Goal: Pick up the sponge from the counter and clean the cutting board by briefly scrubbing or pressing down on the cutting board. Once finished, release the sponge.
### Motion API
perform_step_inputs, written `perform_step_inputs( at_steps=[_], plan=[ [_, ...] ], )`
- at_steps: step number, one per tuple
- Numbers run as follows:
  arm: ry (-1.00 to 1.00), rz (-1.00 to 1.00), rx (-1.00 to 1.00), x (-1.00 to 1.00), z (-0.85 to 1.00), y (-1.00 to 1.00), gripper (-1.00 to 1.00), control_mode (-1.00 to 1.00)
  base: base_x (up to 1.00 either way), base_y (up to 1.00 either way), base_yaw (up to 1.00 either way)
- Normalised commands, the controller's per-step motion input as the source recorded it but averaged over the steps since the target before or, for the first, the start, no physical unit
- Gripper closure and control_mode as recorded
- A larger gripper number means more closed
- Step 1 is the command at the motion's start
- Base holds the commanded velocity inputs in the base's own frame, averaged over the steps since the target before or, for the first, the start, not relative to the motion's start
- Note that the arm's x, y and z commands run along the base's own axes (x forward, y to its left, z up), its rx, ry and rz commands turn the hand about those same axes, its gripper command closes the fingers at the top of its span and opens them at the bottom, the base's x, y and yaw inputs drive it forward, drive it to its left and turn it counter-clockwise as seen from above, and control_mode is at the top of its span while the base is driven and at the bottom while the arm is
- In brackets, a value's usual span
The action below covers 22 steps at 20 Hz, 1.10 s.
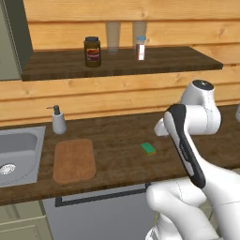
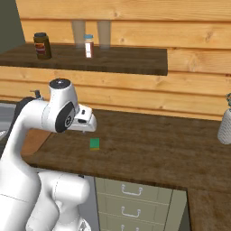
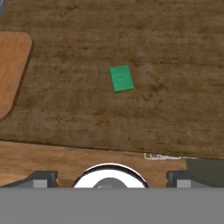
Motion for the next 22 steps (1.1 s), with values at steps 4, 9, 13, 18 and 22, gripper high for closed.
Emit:
perform_step_inputs(
  at_steps=[4, 9, 13, 18, 22],
  plan=[
    [0.00, 0.00, 0.00, 0.32, -0.33, 0.00, -1.00, -1.00, 0.00, 0.00, 0.00],
    [0.00, 0.01, 0.00, 0.41, -0.28, 0.00, -1.00, -1.00, 0.00, 0.00, 0.00],
    [0.02, 0.02, 0.00, 0.44, -0.32, 0.00, -1.00, -1.00, 0.00, 0.00, 0.00],
    [0.00, 0.03, 0.00, 0.32, -0.37, 0.00, -1.00, -1.00, 0.00, 0.00, 0.00],
    [0.02, 0.03, 0.00, 0.38, -0.36, 0.00, -1.00, -1.00, 0.00, 0.00, 0.00]
  ],
)
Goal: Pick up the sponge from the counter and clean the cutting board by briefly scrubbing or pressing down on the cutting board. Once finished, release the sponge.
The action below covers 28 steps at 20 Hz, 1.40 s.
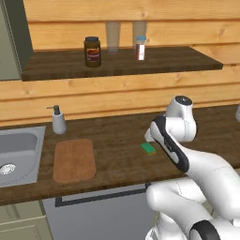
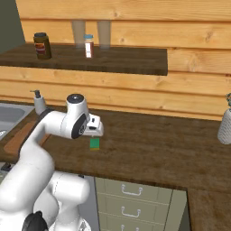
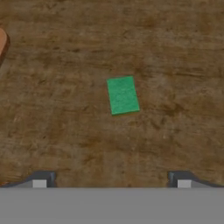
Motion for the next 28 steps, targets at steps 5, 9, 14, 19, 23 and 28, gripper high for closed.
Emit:
perform_step_inputs(
  at_steps=[5, 9, 14, 19, 23, 28],
  plan=[
    [0.05, 0.01, 0.00, 0.42, -0.37, 0.00, -1.00, -1.00, 0.00, 0.00, 0.00],
    [0.04, 0.02, 0.00, 0.35, -0.32, 0.00, -1.00, -1.00, 0.00, 0.00, 0.00],
    [0.05, 0.03, 0.00, 0.43, -0.27, 0.00, -1.00, -1.00, 0.00, 0.00, 0.00],
    [0.04, 0.03, 0.00, 0.33, -0.32, 0.00, -1.00, -1.00, 0.00, 0.00, 0.00],
    [0.03, 0.04, 0.00, 0.27, -0.28, -0.01, -1.00, -1.00, 0.00, 0.00, 0.00],
    [0.03, 0.05, 0.00, 0.34, -0.24, 0.00, -1.00, -1.00, 0.00, 0.00, 0.00]
  ],
)
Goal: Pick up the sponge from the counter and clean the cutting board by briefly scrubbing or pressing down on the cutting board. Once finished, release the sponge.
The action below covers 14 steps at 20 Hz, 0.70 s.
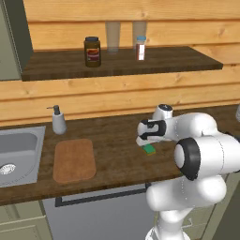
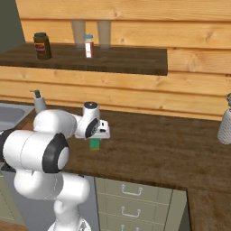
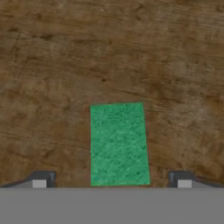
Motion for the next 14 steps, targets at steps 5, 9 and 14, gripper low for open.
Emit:
perform_step_inputs(
  at_steps=[5, 9, 14],
  plan=[
    [0.01, 0.04, 0.00, 0.28, -0.26, 0.00, -1.00, -1.00, 0.00, 0.00, 0.00],
    [0.00, 0.05, 0.00, 0.16, -0.29, -0.01, -1.00, -1.00, 0.00, 0.00, 0.00],
    [0.01, 0.06, 0.00, 0.13, -0.28, -0.04, -1.00, -1.00, 0.00, 0.00, 0.00]
  ],
)
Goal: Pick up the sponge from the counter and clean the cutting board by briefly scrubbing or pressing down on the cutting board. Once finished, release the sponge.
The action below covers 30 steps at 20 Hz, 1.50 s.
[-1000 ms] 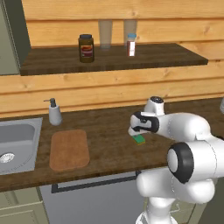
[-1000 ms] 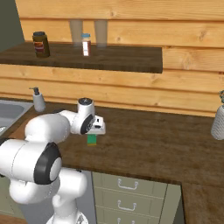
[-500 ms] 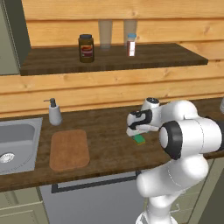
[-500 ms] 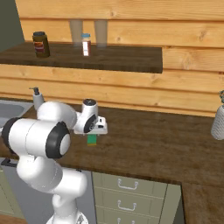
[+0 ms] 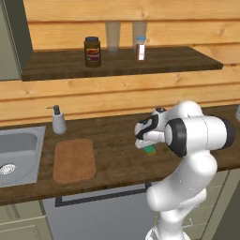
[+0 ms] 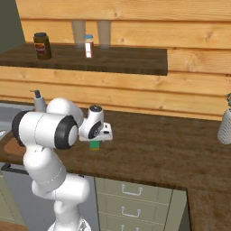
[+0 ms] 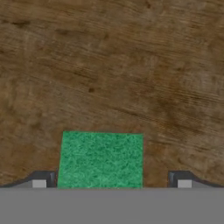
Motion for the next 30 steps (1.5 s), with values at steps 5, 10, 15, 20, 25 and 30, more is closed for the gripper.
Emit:
perform_step_inputs(
  at_steps=[5, 10, 15, 20, 25, 30],
  plan=[
    [0.02, 0.03, 0.00, 0.13, -0.25, 0.00, -1.00, -1.00, 0.00, 0.00, 0.00],
    [0.00, 0.00, 0.00, 0.07, -0.21, 0.00, -1.00, -1.00, 0.00, 0.00, 0.00],
    [0.00, 0.00, 0.00, 0.03, -0.22, 0.00, 1.00, -1.00, 0.00, 0.00, 0.00],
    [-0.01, 0.00, 0.00, 0.00, -0.08, 0.00, 1.00, -1.00, 0.00, 0.00, 0.00],
    [-0.03, 0.00, 0.00, 0.00, 0.04, 0.08, 1.00, -1.00, 0.00, 0.00, 0.00],
    [0.00, 0.00, 0.02, -0.02, 0.33, 0.26, 1.00, -1.00, 0.00, 0.00, 0.00]
  ],
)
